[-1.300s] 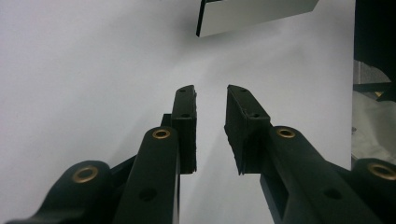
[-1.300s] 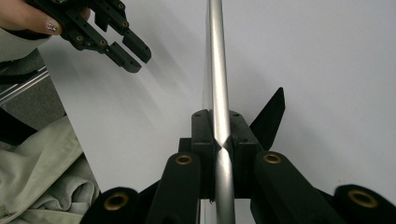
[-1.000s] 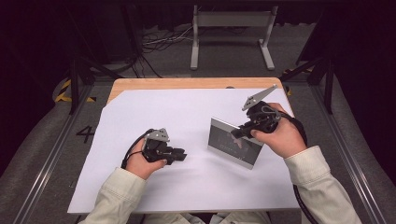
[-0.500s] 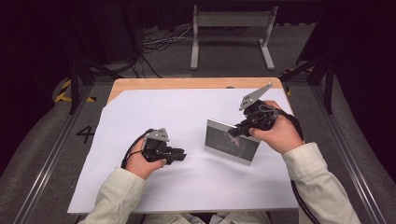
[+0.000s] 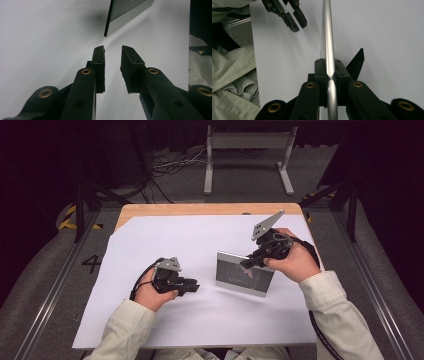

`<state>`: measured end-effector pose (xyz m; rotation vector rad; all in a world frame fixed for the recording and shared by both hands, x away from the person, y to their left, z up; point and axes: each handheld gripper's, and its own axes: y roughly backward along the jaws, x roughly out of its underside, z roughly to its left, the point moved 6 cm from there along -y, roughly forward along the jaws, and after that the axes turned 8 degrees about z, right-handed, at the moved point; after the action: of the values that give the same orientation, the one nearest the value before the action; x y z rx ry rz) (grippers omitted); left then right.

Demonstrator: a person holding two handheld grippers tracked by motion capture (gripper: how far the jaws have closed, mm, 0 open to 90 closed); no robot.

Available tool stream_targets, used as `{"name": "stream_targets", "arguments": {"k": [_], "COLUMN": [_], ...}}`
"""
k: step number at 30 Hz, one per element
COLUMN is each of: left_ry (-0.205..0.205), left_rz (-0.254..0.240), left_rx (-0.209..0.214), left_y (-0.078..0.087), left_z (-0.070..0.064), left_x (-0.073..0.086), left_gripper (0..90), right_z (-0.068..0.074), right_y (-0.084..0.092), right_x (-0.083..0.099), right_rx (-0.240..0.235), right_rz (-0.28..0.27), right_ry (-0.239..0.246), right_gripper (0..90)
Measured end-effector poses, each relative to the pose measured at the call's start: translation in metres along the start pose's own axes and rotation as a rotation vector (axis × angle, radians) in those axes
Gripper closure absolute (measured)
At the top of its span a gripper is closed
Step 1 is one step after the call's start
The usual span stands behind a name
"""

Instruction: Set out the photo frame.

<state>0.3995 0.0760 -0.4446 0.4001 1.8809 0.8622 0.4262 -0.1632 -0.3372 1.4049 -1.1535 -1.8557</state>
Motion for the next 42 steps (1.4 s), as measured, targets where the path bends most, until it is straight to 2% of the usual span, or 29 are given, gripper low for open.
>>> {"name": "stream_targets", "arguments": {"k": [8,25,28,40,42], "left_ry": [0.003,0.027,0.034,0.037,0.031], "left_rz": [0.004,-0.002,-0.005,-0.005,-0.003], "left_rx": [-0.005,-0.023,-0.026,-0.029,-0.029], "left_y": [0.001,0.009,0.010,0.011,0.011], "left_z": [0.001,0.002,0.002,0.002,0.003], "left_x": [0.001,0.011,0.013,0.014,0.014], "left_gripper": [73.9,73.9,74.0,74.0,74.0], "right_z": [0.002,0.002,0.002,0.007,0.007], "right_y": [-0.004,-0.016,-0.019,-0.025,-0.026], "right_x": [-0.003,-0.008,-0.011,-0.016,-0.016], "right_rx": [-0.035,-0.092,-0.099,-0.122,-0.134], "right_rz": [0.002,0.021,0.022,0.033,0.040], "right_ry": [0.056,0.126,0.150,0.205,0.228], "right_gripper": [83.9,83.9,83.9,83.9,83.9]}}
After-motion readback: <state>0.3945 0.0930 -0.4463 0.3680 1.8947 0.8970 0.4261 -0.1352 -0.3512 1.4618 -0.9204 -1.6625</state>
